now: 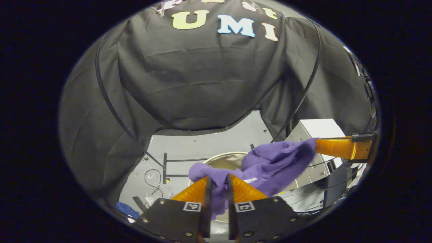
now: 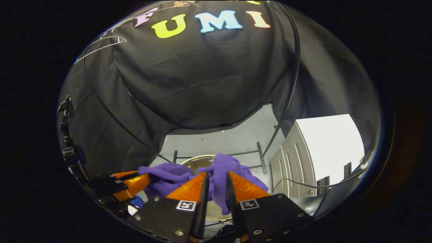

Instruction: Grasp the clothes on the hanger with both hands and then place them into the laundry hamper below.

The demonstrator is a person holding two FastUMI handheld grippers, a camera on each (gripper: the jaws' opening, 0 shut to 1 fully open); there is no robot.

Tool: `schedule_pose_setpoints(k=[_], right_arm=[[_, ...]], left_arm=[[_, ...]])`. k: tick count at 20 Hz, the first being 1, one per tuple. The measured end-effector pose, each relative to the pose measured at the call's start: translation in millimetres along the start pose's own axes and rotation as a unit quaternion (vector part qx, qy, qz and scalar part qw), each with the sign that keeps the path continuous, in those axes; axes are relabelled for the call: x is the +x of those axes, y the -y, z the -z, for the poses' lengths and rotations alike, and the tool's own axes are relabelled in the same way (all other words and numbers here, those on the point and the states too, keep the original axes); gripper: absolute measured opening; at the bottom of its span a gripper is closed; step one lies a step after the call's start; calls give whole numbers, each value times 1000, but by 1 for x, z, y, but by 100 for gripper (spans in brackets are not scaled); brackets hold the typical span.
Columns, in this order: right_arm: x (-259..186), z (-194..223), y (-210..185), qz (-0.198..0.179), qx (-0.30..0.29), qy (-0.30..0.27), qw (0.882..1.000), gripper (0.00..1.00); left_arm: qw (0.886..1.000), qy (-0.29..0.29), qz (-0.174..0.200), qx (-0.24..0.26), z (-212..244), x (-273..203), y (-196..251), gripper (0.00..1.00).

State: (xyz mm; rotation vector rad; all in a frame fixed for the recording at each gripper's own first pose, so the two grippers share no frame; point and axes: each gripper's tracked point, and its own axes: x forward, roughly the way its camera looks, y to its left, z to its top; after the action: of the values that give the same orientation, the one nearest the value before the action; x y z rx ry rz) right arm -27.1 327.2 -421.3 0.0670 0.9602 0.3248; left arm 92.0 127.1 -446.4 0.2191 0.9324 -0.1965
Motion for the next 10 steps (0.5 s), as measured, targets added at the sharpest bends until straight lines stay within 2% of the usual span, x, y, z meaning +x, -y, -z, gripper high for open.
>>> schedule_pose_setpoints(k=[3,4,5,6,8,10], right_arm=[[-13,-11,-1,0,-2,14,1000,58],[-18,-17,1,2,-4,21,1000,75],[-23,-23,5,7,-5,31,999,81],[-31,-32,8,11,-6,42,999,92],[-48,-52,19,23,-6,70,997,95],[-67,-73,30,34,-2,100,994,95]], left_arm=[[1000,20,-12,18,-15,-17,-3,60],[999,27,-16,19,-21,-25,-5,72],[999,34,-22,19,-27,-33,-6,84],[999,43,-26,19,-35,-42,-7,96],[997,68,-31,21,-57,-61,-8,91],[994,97,-34,27,-84,-84,-11,91]])
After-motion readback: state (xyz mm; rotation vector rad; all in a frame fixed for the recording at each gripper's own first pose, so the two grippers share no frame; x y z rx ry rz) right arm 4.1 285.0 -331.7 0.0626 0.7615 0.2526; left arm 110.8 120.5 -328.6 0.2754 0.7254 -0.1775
